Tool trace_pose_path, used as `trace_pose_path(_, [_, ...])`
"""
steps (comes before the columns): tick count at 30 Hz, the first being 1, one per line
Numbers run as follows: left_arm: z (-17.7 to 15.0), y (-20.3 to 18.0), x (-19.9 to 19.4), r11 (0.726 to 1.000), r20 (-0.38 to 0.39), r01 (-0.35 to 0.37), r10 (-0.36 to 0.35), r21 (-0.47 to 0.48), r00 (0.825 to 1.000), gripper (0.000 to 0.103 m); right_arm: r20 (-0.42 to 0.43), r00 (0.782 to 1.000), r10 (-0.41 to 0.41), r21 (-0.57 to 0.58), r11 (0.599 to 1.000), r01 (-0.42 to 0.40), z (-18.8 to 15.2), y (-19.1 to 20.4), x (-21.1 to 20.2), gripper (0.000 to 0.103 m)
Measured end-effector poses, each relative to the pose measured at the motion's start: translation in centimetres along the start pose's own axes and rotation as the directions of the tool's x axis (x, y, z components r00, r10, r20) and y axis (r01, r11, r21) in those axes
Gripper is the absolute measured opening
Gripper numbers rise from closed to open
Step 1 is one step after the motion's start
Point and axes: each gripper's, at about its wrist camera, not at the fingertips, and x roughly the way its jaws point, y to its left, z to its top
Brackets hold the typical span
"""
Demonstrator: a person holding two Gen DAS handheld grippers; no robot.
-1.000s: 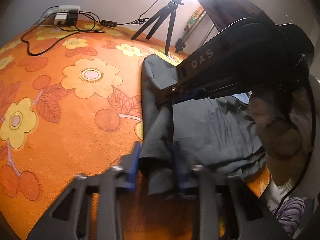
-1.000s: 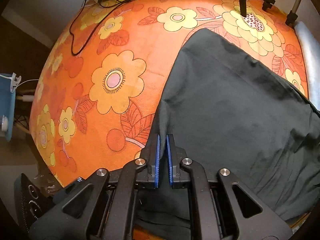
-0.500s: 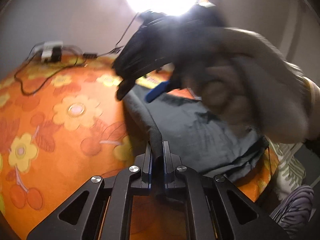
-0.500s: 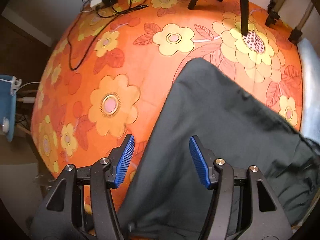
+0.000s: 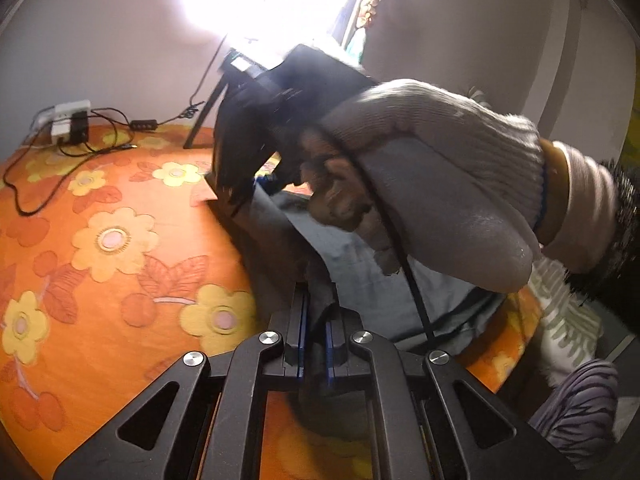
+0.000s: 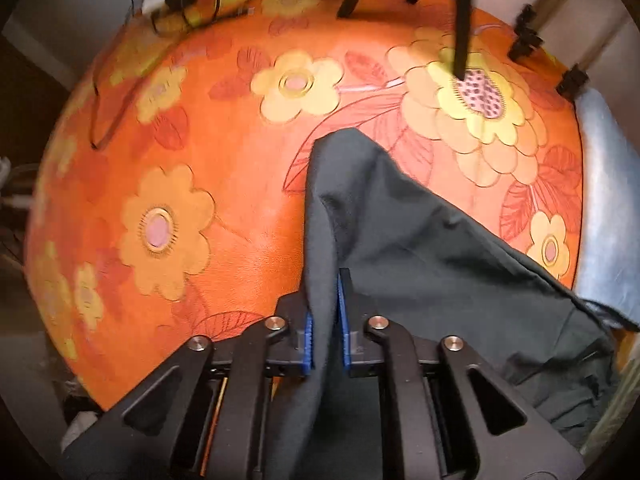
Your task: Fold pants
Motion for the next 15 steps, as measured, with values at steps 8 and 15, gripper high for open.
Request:
trace_pose_path(8, [0.5,-4.0,0.9,0.991,-0.008,0.129,-0.129,-0.017,0.992,0.005,0.196,0.969,0.151,0.126,0.976,-0.178,-3.7,-7.7,-7.1,0.006])
trace_pose_path(15, [0.5,-9.2,3.5,0.979,-0.040,0.201,-0.200,0.022,0.979,0.005,0.298,0.944,0.142,0.198,0.958,-0.207,-7.4,-14.7,-11.1,0.004])
